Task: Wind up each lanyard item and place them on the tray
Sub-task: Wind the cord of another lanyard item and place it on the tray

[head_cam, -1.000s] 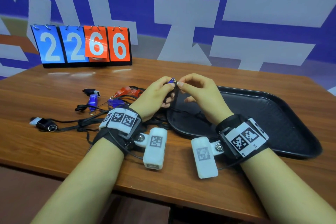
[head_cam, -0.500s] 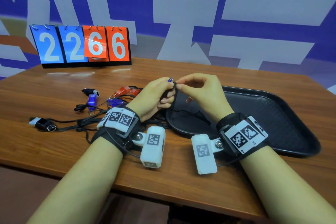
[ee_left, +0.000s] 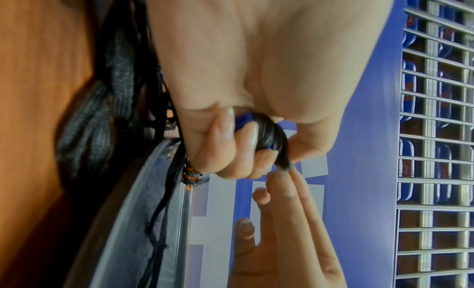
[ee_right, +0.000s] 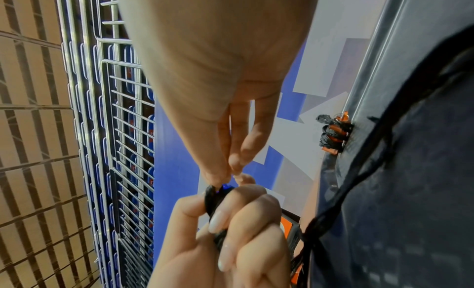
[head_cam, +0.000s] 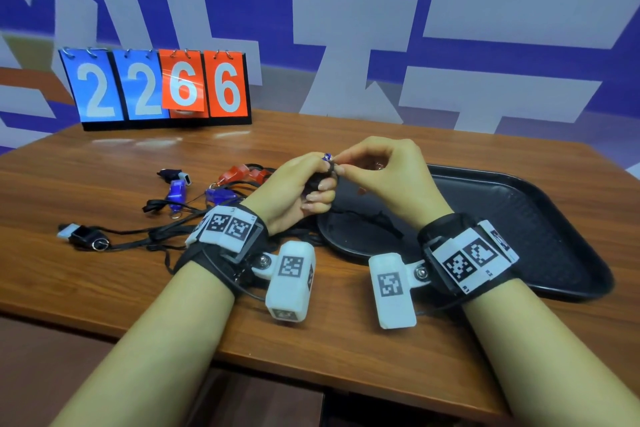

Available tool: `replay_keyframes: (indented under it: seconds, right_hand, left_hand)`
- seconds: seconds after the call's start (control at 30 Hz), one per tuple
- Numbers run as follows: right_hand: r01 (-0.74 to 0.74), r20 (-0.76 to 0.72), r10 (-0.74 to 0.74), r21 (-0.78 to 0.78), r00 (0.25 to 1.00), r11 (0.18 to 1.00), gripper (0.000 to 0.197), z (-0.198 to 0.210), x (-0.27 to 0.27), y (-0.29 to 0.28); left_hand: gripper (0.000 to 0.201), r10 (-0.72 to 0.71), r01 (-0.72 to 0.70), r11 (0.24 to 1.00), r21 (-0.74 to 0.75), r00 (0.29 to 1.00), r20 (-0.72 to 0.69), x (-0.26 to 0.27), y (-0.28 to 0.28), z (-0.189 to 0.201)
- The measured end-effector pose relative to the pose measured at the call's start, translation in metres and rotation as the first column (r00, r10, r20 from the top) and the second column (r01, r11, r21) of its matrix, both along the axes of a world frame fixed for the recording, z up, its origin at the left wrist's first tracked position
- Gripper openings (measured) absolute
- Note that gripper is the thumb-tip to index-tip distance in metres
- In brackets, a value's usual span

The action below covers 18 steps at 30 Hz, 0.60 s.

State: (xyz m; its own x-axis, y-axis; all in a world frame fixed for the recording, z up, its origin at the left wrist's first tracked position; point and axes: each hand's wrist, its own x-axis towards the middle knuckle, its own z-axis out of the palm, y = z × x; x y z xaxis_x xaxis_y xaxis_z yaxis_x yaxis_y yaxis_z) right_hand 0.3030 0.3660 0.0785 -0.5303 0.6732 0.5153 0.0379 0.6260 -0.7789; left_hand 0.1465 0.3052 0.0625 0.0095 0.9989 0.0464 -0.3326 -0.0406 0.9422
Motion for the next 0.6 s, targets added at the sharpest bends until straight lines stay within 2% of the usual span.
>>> replay_keyframes:
  seconds: [0.23, 0.33, 0.47, 0.6]
  right_hand:
    - [0.035, 0.031, -0.038, 0.098, 0.999, 0.995, 0.005, 0.0013, 0.0003, -0.0005]
    - [0.063, 0.048, -0.068, 0.095, 0.997, 0.993, 0.006, 0.0003, -0.0013, -0.0009]
    - [0.108, 0.068, -0.113, 0.068, 0.991, 0.992, 0.006, -0.0024, -0.003, 0.0011]
    - [0.127, 0.075, -0.124, -0.034, 0.989, 0.991, 0.006, -0.003, -0.0047, -0.0008]
  left_hand:
    - [0.024, -0.101, 0.104, 0.994, -0.026, 0.991, 0.092, -0.003, -0.0008, -0.0032]
    - [0.015, -0.114, 0.117, 0.993, -0.025, 0.989, 0.093, -0.0037, 0.0003, -0.0035]
    - [0.015, -0.094, 0.095, 0.995, -0.009, 0.991, 0.091, -0.0041, 0.0015, -0.0047]
    - [0.008, -0.012, 0.01, 0.999, 0.036, 0.998, 0.06, -0.0013, 0.0024, -0.0029]
